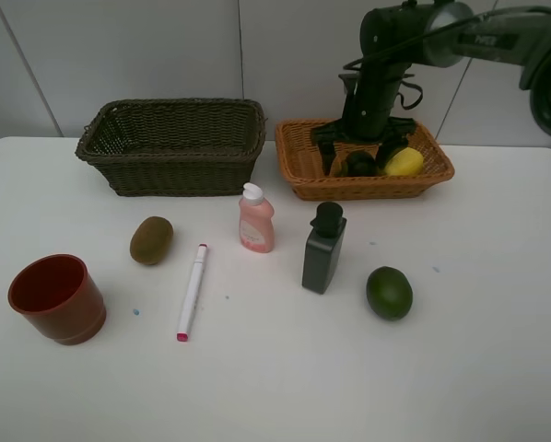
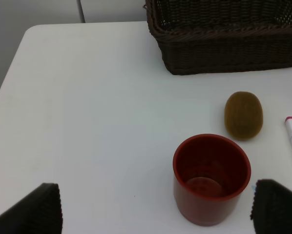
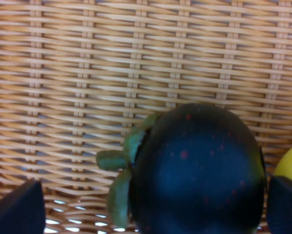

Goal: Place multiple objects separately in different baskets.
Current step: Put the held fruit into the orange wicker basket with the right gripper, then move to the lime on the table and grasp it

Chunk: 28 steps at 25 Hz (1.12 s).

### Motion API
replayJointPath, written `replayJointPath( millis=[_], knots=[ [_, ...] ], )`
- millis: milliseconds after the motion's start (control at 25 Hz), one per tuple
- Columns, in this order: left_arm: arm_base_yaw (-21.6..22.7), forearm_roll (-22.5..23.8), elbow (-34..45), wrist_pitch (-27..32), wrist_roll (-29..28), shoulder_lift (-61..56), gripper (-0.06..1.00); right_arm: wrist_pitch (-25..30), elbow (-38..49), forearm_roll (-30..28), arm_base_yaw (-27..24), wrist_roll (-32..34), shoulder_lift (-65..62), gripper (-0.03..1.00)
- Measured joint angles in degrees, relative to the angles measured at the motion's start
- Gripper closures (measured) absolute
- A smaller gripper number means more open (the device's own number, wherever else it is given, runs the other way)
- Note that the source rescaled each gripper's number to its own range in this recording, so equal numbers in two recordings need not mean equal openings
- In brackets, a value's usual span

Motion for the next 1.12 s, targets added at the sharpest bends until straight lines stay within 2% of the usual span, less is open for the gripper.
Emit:
replayJointPath(
  millis=[280, 400, 840, 960, 1120],
  knots=[
    [0.0, 0.0, 0.0, 0.0, 0.0, 0.0, -0.06, 2.0, 0.0, 0.0, 0.0, 0.0, -2.6, -0.03],
    [0.0, 0.0, 0.0, 0.0, 0.0, 0.0, -0.06, 4.9, 0.0, 0.0, 0.0, 0.0, -6.3, -0.03],
    [0.0, 0.0, 0.0, 0.0, 0.0, 0.0, -0.06, 5.6, 0.2, 0.0, 0.3, 0.2, -23.5, -0.03],
    [0.0, 0.0, 0.0, 0.0, 0.0, 0.0, -0.06, 5.5, 3.8, 0.0, 1.1, 1.0, -28.3, -0.03],
    [0.0, 0.0, 0.0, 0.0, 0.0, 0.0, -0.06, 5.6, 13.0, 0.0, 1.5, 2.9, -35.2, -0.03]
  ],
)
